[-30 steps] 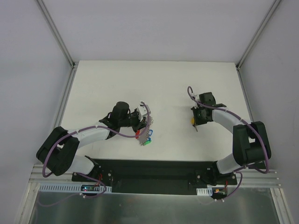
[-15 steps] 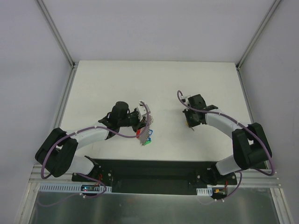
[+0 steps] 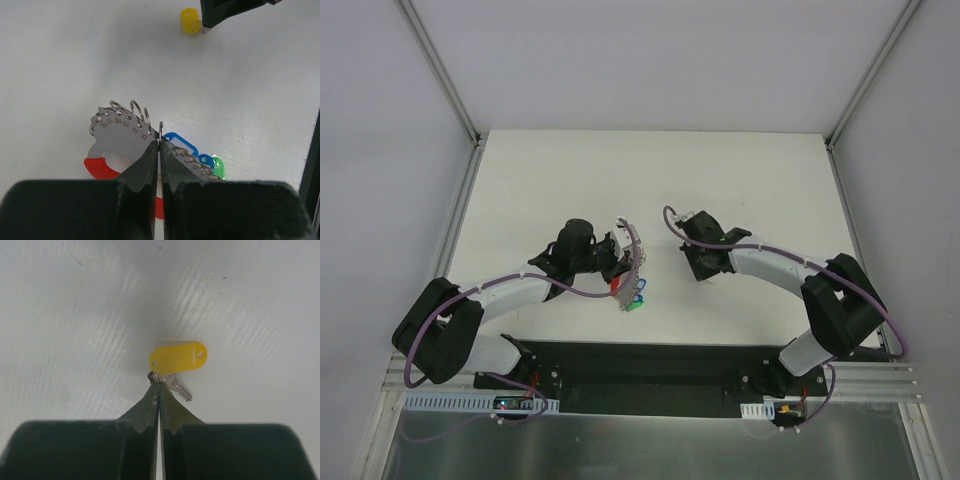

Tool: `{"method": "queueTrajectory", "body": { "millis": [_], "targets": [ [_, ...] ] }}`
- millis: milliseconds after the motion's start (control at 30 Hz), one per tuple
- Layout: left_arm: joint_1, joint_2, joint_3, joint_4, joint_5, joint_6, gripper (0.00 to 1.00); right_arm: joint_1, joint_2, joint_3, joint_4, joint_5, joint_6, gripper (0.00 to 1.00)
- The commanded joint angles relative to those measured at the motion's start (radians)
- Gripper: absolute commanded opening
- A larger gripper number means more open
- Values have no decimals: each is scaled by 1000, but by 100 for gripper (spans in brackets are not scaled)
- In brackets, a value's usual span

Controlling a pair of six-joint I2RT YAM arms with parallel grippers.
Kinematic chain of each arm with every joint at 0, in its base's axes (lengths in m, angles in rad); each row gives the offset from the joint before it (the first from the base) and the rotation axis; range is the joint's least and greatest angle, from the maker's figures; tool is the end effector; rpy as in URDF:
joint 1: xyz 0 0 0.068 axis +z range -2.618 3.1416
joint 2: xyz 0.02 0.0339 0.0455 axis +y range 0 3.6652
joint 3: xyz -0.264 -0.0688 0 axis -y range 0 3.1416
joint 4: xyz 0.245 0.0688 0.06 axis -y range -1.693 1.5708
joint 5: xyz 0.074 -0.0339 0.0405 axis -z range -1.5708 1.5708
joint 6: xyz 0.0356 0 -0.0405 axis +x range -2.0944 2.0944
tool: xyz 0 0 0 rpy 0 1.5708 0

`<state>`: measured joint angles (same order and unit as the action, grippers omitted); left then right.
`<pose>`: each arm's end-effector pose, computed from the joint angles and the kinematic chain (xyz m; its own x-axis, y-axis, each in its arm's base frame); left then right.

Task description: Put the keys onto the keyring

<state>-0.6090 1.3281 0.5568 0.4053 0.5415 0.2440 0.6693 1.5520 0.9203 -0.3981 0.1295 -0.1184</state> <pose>0.2123 -0.1704 0.2046 -0.0711 0.3020 -0.9507 0.9297 0.3654 0.0466 0.2416 0.1853 0.1875 -0.6010 -0.6249 -0.4983 -0.6386 0.7504 -0.1708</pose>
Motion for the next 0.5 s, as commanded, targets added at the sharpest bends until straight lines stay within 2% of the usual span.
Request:
{"method": "queueTrajectory", "body": {
  "millis": [0, 133, 333, 467],
  "targets": [
    [0, -38, -5, 12, 0, 17, 0, 56, 28, 32, -8, 76, 62, 1],
    [0, -40, -6, 12, -5, 18, 0, 98, 52, 32, -4, 134, 60, 1],
    [0, -41, -9, 12, -9, 18, 0, 121, 48, 32, -1, 133, 65, 2],
    [0, -40, -9, 12, -5, 18, 0, 121, 19, 34, -7, 119, 56, 11]
  ]
}}
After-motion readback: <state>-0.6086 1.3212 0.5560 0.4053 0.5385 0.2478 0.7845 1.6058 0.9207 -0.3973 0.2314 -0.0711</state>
